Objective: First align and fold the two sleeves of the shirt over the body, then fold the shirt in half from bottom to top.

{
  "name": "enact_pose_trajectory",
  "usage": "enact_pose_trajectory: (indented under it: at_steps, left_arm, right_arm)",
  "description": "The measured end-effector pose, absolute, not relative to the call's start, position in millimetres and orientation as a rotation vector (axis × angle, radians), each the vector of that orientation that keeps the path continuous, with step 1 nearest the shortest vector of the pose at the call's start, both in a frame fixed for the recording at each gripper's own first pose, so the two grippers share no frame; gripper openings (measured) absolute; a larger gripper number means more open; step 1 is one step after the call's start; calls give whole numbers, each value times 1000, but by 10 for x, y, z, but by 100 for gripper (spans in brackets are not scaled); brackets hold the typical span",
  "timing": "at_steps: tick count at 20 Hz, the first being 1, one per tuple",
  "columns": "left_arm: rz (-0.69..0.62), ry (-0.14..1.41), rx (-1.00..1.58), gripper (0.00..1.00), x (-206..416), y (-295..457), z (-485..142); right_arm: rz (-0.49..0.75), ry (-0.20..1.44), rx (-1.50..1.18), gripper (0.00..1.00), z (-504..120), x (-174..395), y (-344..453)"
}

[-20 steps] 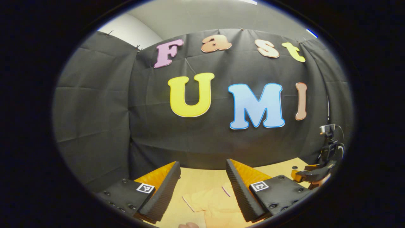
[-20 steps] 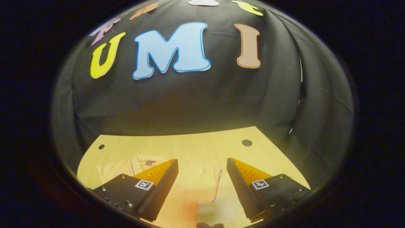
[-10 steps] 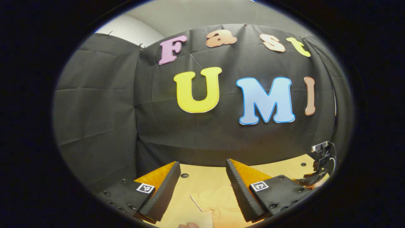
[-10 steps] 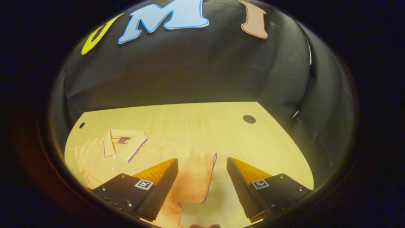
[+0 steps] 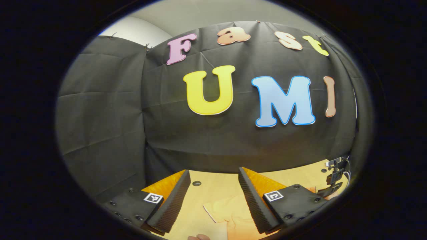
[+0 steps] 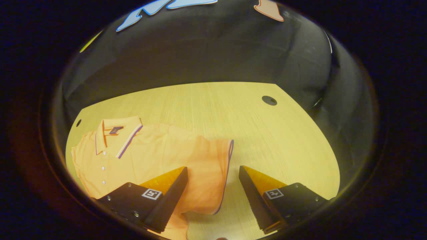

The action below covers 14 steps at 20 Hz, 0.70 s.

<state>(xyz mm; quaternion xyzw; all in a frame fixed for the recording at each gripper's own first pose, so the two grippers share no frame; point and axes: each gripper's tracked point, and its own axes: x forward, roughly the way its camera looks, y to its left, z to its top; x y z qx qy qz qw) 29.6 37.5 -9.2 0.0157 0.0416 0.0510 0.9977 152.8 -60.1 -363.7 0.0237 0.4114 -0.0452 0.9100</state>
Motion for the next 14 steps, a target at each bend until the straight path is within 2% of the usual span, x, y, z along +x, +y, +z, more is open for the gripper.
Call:
enact_pose_trajectory:
  at_steps: [3, 5, 6, 7, 9, 10, 11, 12, 14]
  left_arm:
    - [107, 91, 33, 95, 327, 397, -111]
    - [111, 94, 34, 97, 337, 418, -135]
    - [113, 95, 34, 97, 337, 421, -141]
    - [114, 96, 33, 97, 335, 426, -133]
    - [114, 99, 28, 97, 342, 417, -146]
    - [114, 101, 26, 98, 343, 422, -157]
    - [115, 102, 23, 98, 350, 429, -168]
    - [113, 104, 19, 98, 346, 437, -172]
    - [115, 109, 14, 98, 361, 456, -189]
  right_arm:
    - [-93, 878, 59, 96, -3725, 1499, -584]
    - [-87, 881, 85, 89, -3728, 1504, -540]
    - [-84, 885, 100, 82, -3756, 1498, -527]
    - [-84, 882, 97, 82, -3743, 1502, -520]
    - [-71, 878, 97, 70, -3697, 1496, -533]
    - [-60, 882, 98, 57, -3734, 1511, -537]
    - [-55, 883, 105, 57, -3725, 1528, -540]
    - [-59, 887, 118, 27, -3748, 1525, -515]
    - [-55, 896, 122, 29, -3734, 1516, -513]
